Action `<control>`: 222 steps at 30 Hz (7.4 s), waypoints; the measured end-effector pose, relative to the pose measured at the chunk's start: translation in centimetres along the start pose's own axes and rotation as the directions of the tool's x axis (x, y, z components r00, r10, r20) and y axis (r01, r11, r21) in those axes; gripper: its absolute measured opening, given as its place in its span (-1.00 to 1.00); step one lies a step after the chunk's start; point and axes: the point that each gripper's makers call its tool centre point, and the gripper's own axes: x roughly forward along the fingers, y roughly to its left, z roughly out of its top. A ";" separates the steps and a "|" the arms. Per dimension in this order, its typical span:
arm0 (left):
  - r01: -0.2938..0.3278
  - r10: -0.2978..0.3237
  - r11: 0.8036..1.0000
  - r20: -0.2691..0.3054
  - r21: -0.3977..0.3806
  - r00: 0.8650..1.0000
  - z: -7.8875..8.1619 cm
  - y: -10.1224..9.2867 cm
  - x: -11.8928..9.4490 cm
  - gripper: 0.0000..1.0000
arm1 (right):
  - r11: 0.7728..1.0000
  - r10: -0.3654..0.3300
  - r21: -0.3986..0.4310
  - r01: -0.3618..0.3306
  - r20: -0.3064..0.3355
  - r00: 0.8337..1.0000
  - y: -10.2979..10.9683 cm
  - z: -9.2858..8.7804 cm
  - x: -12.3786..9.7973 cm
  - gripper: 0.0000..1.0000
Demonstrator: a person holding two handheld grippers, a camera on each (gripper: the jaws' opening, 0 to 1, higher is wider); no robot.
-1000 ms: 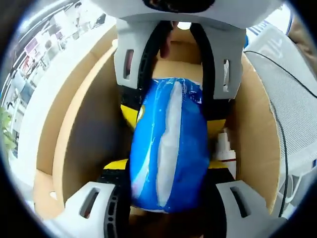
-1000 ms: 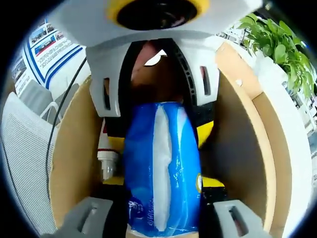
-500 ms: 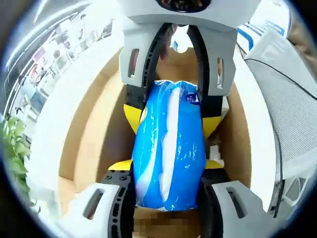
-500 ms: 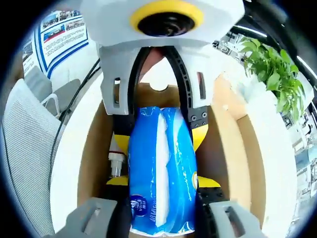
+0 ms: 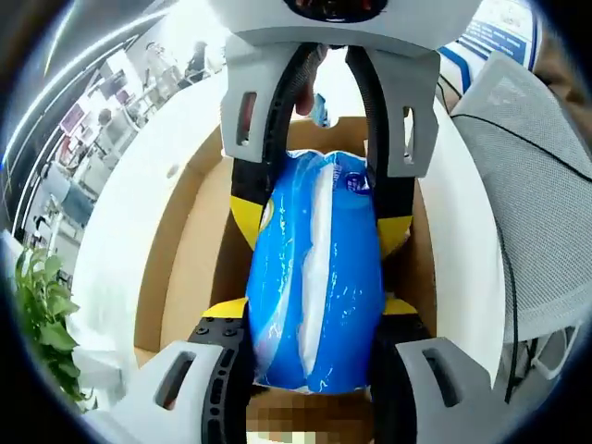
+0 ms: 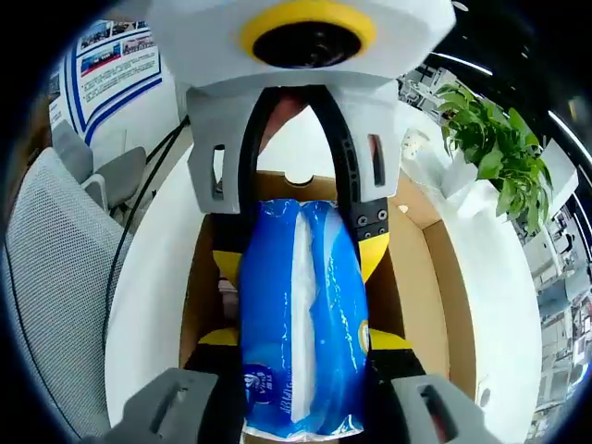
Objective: Operate the shoe box by opening the lid, removing the specified soft item, and placing it in the target area until the item is outside and the box remains undamaged.
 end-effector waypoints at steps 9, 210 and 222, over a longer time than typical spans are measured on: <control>-0.002 0.002 1.000 0.001 0.026 1.000 1.5 -0.4 -0.4 -0.04 | 1.000 -0.018 0.012 0.018 0.003 1.000 0.4 -0.3 -1.9 -0.11; 0.062 -0.069 0.997 0.177 0.045 0.982 29.6 -1.3 25.4 0.11 | 0.987 -0.038 0.142 0.075 -0.252 0.967 -4.3 -36.3 -14.7 0.11; 0.061 -0.070 0.997 0.169 0.054 0.983 29.4 -1.4 25.4 0.13 | 0.982 -0.049 0.166 0.092 -0.247 0.968 -4.3 -36.6 -14.8 0.10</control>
